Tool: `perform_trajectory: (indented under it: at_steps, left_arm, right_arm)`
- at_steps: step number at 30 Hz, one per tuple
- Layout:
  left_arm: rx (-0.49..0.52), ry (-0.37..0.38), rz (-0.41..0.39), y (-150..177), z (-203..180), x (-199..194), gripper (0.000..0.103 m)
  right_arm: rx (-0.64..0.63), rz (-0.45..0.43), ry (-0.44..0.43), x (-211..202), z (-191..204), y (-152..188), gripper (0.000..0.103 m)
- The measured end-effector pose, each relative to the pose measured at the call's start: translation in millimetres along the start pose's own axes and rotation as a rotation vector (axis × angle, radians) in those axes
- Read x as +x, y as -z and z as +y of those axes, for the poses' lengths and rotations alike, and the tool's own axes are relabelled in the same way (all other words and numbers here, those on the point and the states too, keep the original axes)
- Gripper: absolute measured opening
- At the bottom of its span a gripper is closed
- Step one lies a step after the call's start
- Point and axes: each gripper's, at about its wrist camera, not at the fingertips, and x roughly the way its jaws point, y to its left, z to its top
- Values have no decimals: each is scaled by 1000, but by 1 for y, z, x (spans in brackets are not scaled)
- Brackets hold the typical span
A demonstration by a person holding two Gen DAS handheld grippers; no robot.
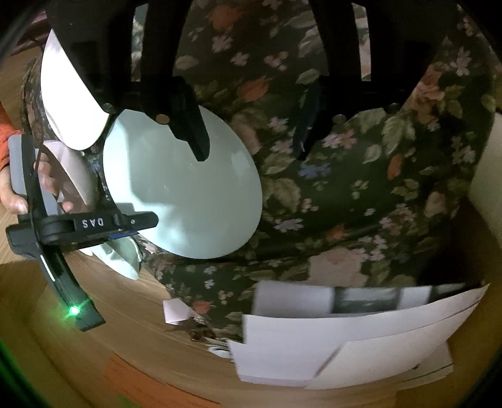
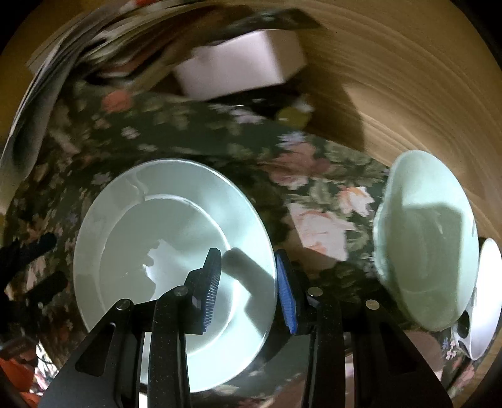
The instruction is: Organize plates and bowls
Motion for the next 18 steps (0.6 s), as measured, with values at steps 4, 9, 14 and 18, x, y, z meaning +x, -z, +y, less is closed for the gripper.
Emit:
perform_trajectory:
  at_steps: [4, 9, 14, 18]
  left_arm:
    - [-26, -24, 12, 7, 13, -8, 53]
    - [-59, -61, 40, 14, 31, -11, 53]
    - [-81, -58, 66, 24, 45, -14, 53]
    - [-73, -56, 74, 32, 46, -16, 53]
  right_arm:
    - [-28, 0, -37, 0, 25, 8, 32]
    - [-46, -9, -90, -1, 59, 17, 32]
    - [-65, -12, -126, 6, 89, 30, 32]
    - [-49, -20, -134, 7, 95, 35, 33]
